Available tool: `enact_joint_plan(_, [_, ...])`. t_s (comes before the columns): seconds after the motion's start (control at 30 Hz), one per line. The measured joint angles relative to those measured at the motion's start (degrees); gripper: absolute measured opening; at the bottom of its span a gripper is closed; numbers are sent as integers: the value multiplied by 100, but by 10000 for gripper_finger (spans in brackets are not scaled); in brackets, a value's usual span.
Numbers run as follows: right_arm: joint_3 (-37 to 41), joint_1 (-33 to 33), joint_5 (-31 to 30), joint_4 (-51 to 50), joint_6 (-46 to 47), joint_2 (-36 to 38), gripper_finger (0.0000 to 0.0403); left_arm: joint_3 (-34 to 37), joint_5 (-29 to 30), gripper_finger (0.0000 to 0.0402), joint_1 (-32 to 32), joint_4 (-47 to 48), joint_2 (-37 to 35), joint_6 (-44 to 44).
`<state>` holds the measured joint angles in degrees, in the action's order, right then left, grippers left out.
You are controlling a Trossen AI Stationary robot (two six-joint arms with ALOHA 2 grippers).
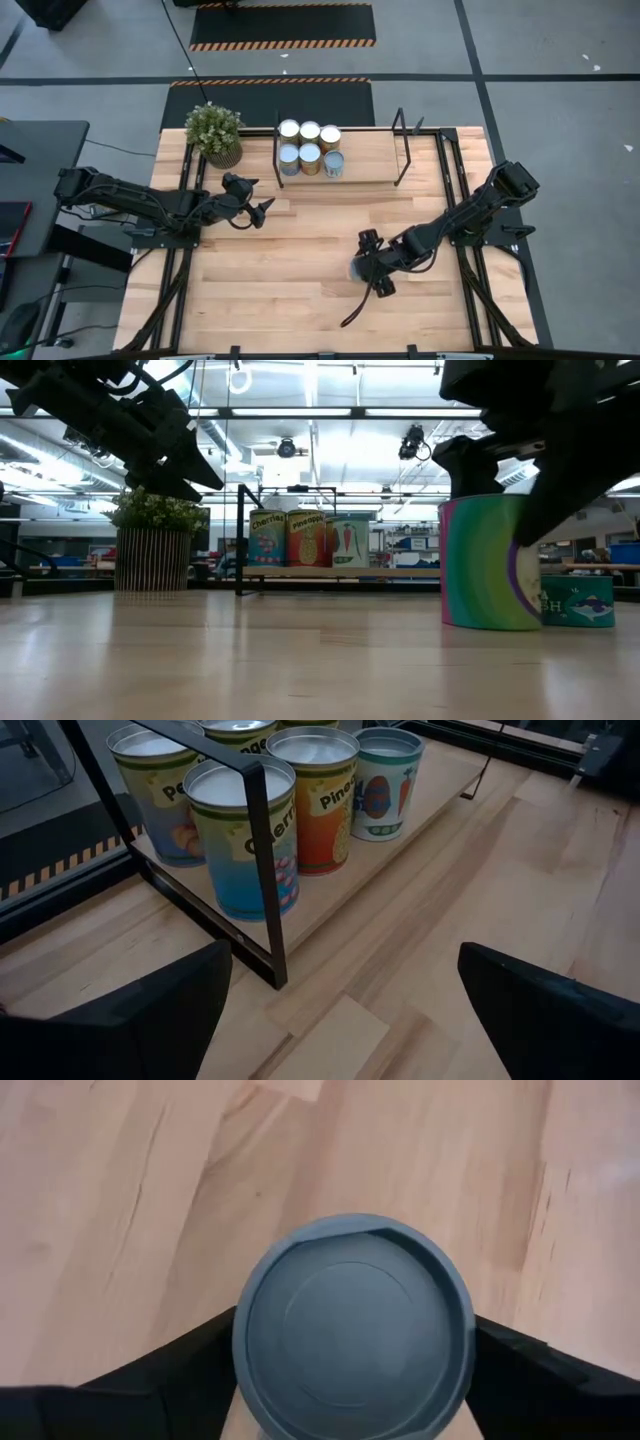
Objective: Pick and place cans onto a shelf
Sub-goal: Put the light green can on the shelf
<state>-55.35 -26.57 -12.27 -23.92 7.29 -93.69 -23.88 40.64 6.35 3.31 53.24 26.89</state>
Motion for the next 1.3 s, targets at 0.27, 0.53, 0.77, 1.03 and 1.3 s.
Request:
enact_joint_plan(0.27, [-514,458,-653,-896,-502,0,313,0,0,396,0,-5,0,0])
enact_joint_plan(0.53, [-1336,1687,-1381,-2405,-1177,0,317,0,0,396,0,-4,0,-6])
enact_joint_plan(0.77, [-1600,3035,-1367,-2318,-2227,0,317,0,0,396,0,-4,0,-35])
enact_joint_plan(1.03, [-1600,4099,-1020,-1785,-2684,0,317,0,1,396,0,-2,2,-57])
enact_joint_plan(1.3, [-1600,4324,-697,-1461,-2809,0,317,0,2,396,0,0,2,-61])
